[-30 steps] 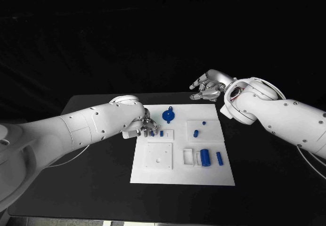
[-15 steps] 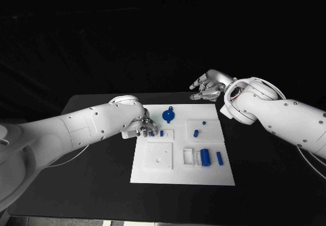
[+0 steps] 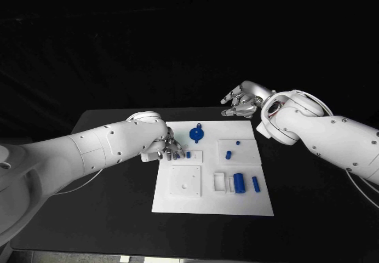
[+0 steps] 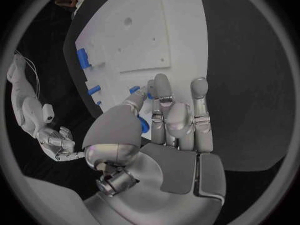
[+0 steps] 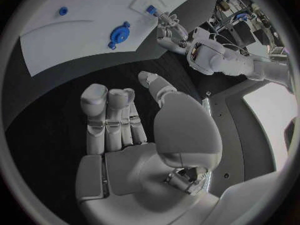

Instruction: Assemble the parts on the task board

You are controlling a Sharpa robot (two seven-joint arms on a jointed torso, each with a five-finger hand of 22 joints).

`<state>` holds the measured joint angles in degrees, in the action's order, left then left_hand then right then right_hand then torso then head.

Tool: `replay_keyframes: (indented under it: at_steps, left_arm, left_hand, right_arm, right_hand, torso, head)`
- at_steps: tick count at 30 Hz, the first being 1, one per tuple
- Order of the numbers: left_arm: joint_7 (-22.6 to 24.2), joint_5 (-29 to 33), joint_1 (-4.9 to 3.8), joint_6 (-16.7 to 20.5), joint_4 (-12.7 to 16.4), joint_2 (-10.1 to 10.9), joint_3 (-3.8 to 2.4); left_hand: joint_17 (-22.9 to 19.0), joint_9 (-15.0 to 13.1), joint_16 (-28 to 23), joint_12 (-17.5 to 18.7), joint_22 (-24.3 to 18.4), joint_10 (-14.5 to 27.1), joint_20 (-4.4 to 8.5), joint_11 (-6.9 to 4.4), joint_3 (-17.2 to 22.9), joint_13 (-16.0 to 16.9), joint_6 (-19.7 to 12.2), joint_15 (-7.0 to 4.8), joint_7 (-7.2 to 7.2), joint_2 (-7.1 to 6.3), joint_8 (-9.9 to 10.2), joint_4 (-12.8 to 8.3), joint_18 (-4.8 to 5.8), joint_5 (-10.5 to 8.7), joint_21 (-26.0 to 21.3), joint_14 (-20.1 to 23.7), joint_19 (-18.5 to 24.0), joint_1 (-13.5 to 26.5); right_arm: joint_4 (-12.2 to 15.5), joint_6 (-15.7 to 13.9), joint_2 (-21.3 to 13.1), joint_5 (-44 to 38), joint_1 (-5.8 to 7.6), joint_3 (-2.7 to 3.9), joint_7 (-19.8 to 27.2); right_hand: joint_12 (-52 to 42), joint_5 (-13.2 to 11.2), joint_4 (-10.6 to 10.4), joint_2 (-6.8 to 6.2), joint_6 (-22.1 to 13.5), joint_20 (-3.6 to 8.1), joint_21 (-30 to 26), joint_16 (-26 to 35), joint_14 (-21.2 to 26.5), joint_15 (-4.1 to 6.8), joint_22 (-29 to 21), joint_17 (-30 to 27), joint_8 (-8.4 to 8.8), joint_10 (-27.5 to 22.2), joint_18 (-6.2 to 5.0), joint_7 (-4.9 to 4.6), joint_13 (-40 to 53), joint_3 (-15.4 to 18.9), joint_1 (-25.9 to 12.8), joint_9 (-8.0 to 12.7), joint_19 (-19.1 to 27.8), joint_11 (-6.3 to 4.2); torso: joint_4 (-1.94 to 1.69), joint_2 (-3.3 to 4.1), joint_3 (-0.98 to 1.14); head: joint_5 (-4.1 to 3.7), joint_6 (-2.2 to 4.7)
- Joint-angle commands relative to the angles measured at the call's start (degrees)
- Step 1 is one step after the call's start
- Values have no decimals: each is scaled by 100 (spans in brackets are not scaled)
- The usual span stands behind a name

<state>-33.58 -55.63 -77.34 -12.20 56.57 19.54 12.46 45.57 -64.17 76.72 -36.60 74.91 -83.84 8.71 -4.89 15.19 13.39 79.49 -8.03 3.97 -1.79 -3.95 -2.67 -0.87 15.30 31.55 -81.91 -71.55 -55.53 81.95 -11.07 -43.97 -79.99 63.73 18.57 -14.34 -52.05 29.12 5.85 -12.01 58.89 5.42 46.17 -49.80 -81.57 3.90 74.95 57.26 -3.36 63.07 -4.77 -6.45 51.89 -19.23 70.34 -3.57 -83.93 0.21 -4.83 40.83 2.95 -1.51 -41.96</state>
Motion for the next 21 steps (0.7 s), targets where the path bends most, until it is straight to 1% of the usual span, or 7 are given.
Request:
replay_keyframes:
  at_steps: [1, 7, 10, 14, 17, 18, 21]
  left_arm:
    - [-23, -23, 23, -89, 10, -3, 13]
    - [-7, -27, 25, -17, 1, 15, 12]
    - [26, -34, 25, 60, 14, 56, 9]
    - [87, -21, 25, 151, 63, 129, -13]
    - [127, 51, 24, 179, 125, 189, -41]
    - [137, 83, 24, 185, 147, 207, -58]
    - [161, 160, 23, 194, 216, 264, -112]
  left_hand:
    - [-11, 11, -27, 15, 99, -294, 6, -25, -340, -11, 7, -20, -37, 178, 11, -3, 4, 85, -25, -13, -41, -74]
    - [-18, 15, -30, 20, 99, -294, 8, -23, -480, -15, 11, -21, -37, 181, 9, 47, 5, -49, -27, -11, -43, -69]
    - [-26, 7, -35, 20, 99, -295, 9, -22, -569, -17, 34, -22, -40, 132, 8, 163, 5, -461, -28, -12, -48, -49]
    - [-24, -3, -34, 15, 99, -295, 12, -22, -575, -21, 64, -23, -42, -49, 8, 404, 6, -747, -34, -12, -53, -88]
    - [-46, 2, -49, 29, 98, -295, 13, -18, -477, -32, 88, -22, -44, -363, 9, 742, 10, -1003, -43, -8, -49, -151]
    - [-60, -1, -57, 34, 98, -296, 15, -20, -641, -34, 88, -22, -49, -386, 7, 780, 12, -884, -47, -5, -47, -129]
    - [-84, 8, -73, 52, 98, -294, 18, -12, -993, -38, 81, -22, -55, -450, 10, 988, 19, -1152, -56, 0, -43, -202]
  right_arm:
    - [4, 57, 4, -52, -4, 3, 24]
    - [0, 53, 11, -48, -4, 3, 29]
    - [-5, 51, 13, -45, -5, 3, 33]
    - [-8, 49, 11, -42, -11, 3, 35]
    - [-12, 47, 9, -41, -16, 3, 35]
    - [-13, 46, 8, -41, -18, 3, 36]
    - [-18, 45, 3, -39, -24, 3, 37]
  right_hand:
    - [5, 29, 10, 7, 30, -45, -35, 22, 57, 0, 540, -7, -18, -31, -60, 7, -5, -37, -56, -2, -98, -8]
    - [4, 30, 2, 9, 31, -45, -36, 24, 57, 0, 540, -10, -19, -29, -60, 7, -6, -30, -66, -2, -99, -6]
    - [4, 30, 2, 9, 31, -45, -36, 24, 57, 0, 540, -10, -19, -29, -60, 7, -6, -30, -66, -2, -99, -6]
    - [4, 30, 2, 9, 31, -45, -36, 24, 57, 0, 540, -10, -19, -29, -60, 7, -6, -30, -66, -2, -99, -6]
    - [4, 30, 2, 9, 31, -45, -36, 24, 57, 0, 540, -10, -19, -29, -60, 7, -6, -30, -66, -2, -99, -6]
    - [4, 30, 2, 9, 31, -45, -36, 24, 57, 0, 540, -10, -19, -29, -60, 7, -6, -30, -66, -2, -99, -6]
    - [4, 30, 2, 9, 31, -45, -36, 24, 57, 0, 540, -10, -19, -29, -60, 7, -6, -30, -66, -2, -99, -6]
  torso:
    - [4, 1, 1]
    - [6, 2, 1]
    - [10, 6, -2]
    - [8, 3, 0]
    - [4, -1, -1]
    - [3, -3, 0]
    - [2, -4, -7]
  head:
    - [2, 0]
    - [3, 4]
    - [-2, 24]
    - [-2, 33]
    - [-13, 39]
    - [-14, 40]
    - [-12, 46]
